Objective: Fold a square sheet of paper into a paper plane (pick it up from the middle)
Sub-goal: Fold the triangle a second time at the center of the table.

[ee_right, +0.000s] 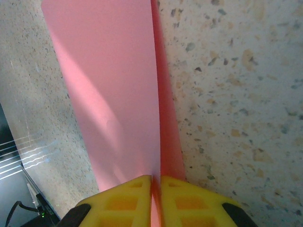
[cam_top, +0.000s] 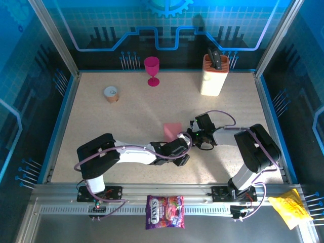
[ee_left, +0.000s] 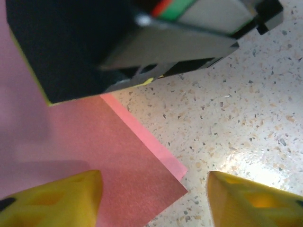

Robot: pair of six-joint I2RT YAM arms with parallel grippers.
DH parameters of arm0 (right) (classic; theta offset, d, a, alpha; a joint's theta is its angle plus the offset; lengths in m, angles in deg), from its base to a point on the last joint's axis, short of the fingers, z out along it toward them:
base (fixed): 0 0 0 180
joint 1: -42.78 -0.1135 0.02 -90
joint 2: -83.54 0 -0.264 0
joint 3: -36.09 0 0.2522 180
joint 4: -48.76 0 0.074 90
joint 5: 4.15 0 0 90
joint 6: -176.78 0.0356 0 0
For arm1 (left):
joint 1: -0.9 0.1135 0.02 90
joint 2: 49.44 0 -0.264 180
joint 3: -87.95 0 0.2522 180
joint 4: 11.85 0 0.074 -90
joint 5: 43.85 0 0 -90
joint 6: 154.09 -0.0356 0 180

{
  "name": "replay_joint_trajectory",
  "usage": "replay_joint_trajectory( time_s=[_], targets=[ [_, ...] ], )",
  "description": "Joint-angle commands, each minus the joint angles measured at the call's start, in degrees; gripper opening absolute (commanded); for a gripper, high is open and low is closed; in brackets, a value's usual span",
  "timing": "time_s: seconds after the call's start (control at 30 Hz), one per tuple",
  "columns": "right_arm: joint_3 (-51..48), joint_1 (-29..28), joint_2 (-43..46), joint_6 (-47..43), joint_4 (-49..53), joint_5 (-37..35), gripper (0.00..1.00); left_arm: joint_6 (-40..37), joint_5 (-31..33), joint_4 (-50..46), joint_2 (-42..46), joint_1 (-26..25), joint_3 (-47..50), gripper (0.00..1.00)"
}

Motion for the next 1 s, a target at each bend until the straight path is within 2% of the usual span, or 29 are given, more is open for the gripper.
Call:
replay_joint_trajectory(
  time_s=[0.0, 0.13, 0.3, 0.43, 0.53, 0.63, 0.77, 0.97],
  targets=[
    [0.21, -0.62, -0.83, 0.39, 0.42, 0.83, 0.12, -1.80, 1.66, 0.07, -0.97, -0.32, -1.64, 0.47],
    [0.09, -0.71, -0.95, 0.44, 0.25, 0.87, 0.12, -2.16, 1.77, -0.01, -0.65, -0.19, -2.05, 0.21],
    [0.08, -0.88, -1.13, 0.48, 0.01, 0.86, 0.12, -2.18, 0.33, -0.13, 0.10, 0.48, -2.42, 0.00],
    [0.38, -0.89, -1.10, 0.31, 0.03, 1.22, 0.14, -1.91, -0.87, -0.22, 1.26, 0.98, -2.04, 0.00],
    [1.63, -0.09, 0.38, -1.98, 3.67, 0.66, 0.27, -0.81, -3.09, -0.24, 2.59, 1.72, -0.98, 0.00],
    [1.84, 2.60, 4.57, -4.44, 7.97, -1.18, 0.35, 0.52, -5.43, -0.05, 4.18, 2.13, 0.37, 0.00],
    [4.59, 5.47, 8.56, -8.75, 15.30, -2.32, 0.35, 2.03, -8.43, 0.28, 5.75, 2.12, 1.33, 0.00],
    [10.47, 4.54, 8.12, -12.94, 20.16, -1.41, 0.29, 2.83, -9.94, 0.60, 5.82, 2.10, 1.75, 0.00]
  ],
)
